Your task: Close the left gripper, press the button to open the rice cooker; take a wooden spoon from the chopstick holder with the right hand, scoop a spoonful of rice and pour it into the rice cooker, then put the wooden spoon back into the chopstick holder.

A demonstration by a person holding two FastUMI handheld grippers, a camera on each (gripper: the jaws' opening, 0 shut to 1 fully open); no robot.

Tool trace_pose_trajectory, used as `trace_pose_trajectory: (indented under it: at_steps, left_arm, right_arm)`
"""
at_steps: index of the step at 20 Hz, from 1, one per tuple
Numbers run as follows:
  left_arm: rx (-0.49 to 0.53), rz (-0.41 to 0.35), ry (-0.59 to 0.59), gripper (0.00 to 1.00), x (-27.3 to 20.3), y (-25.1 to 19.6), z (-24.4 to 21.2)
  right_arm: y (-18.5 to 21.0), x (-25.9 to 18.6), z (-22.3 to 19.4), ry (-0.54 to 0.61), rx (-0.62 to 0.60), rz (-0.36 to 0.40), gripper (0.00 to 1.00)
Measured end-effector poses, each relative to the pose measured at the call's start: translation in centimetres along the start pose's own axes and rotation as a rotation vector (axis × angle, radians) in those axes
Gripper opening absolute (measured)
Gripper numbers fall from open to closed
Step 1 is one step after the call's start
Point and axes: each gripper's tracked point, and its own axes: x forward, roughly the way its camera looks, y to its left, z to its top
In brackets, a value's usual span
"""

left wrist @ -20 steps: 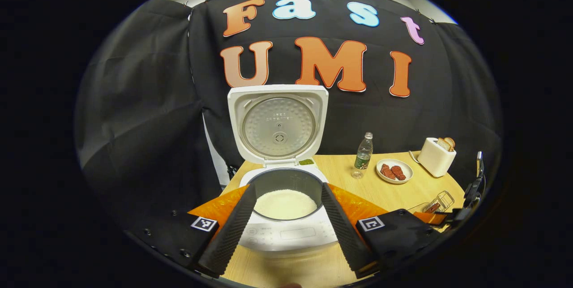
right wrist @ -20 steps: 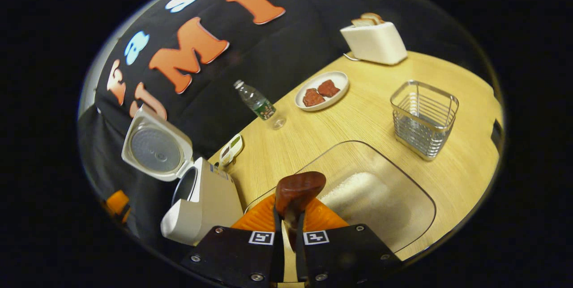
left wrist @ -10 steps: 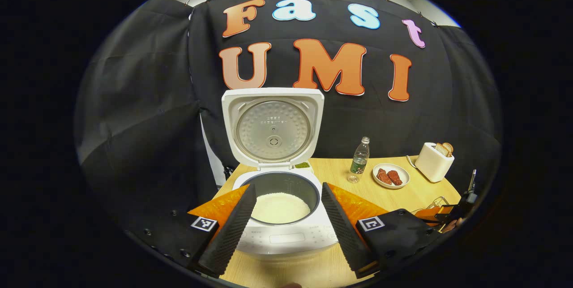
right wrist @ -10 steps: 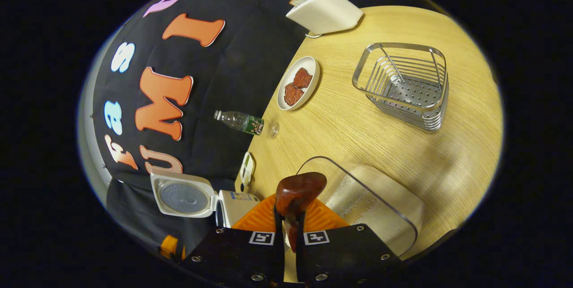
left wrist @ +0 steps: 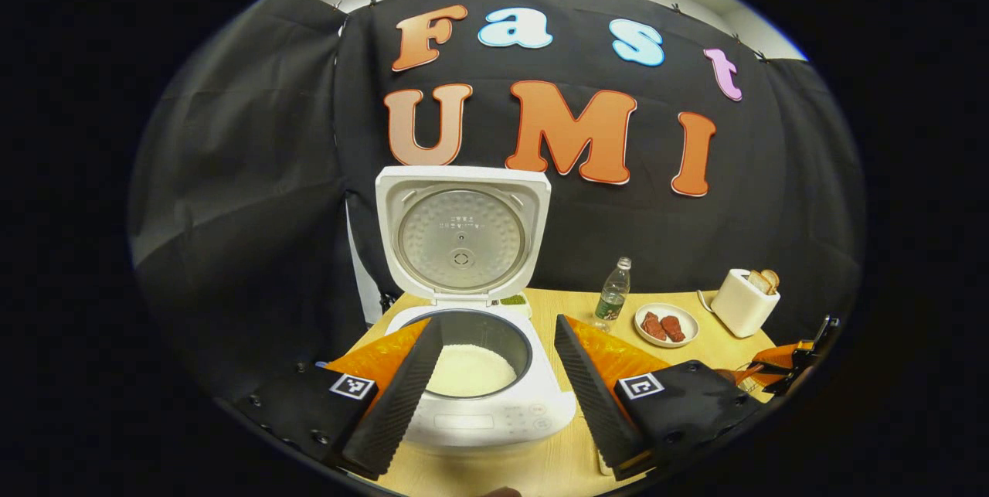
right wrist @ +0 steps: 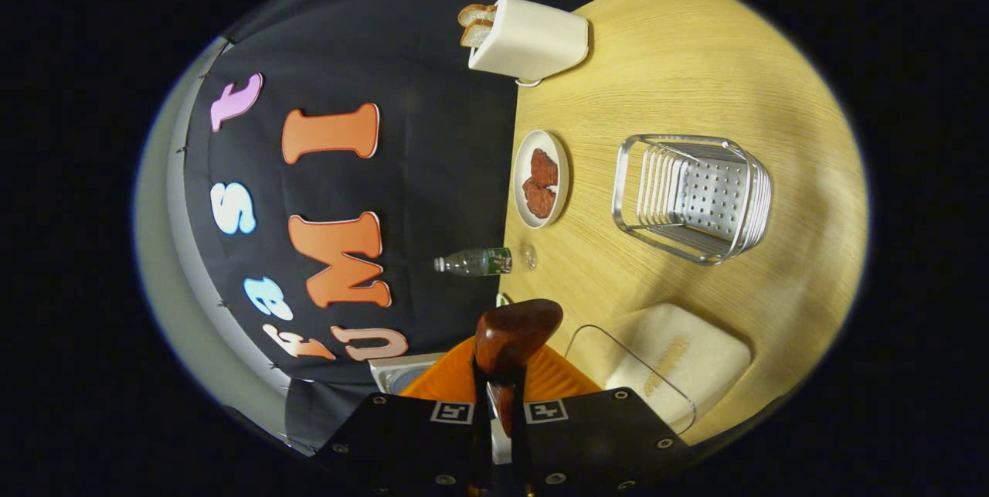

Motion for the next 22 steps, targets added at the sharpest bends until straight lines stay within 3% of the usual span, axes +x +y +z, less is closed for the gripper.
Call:
trace_pose_trajectory:
  at_steps: [3,10,16,22]
  left_arm:
    - [-0.023,0.018,-0.025,0.97,-0.5,0.6,0.5]
    - [-0.015,0.124,-0.107,0.97,-2.7,5.0,1.3]
    - [-0.024,0.197,-0.113,0.99,-5.1,8.6,1.0]
    - [-0.028,0.267,-0.134,0.97,-7.6,12.6,0.9]
  right_arm:
    - [3.5,1.5,-1.2,0.049,0.029,0.059,0.10]
    - [11.5,7.2,-8.1,0.214,-0.067,0.125,0.09]
    - [16.4,12.4,-16.1,0.332,-0.233,0.162,0.10]
    - [18.4,17.9,-22.1,0.350,-0.388,0.144,0.09]
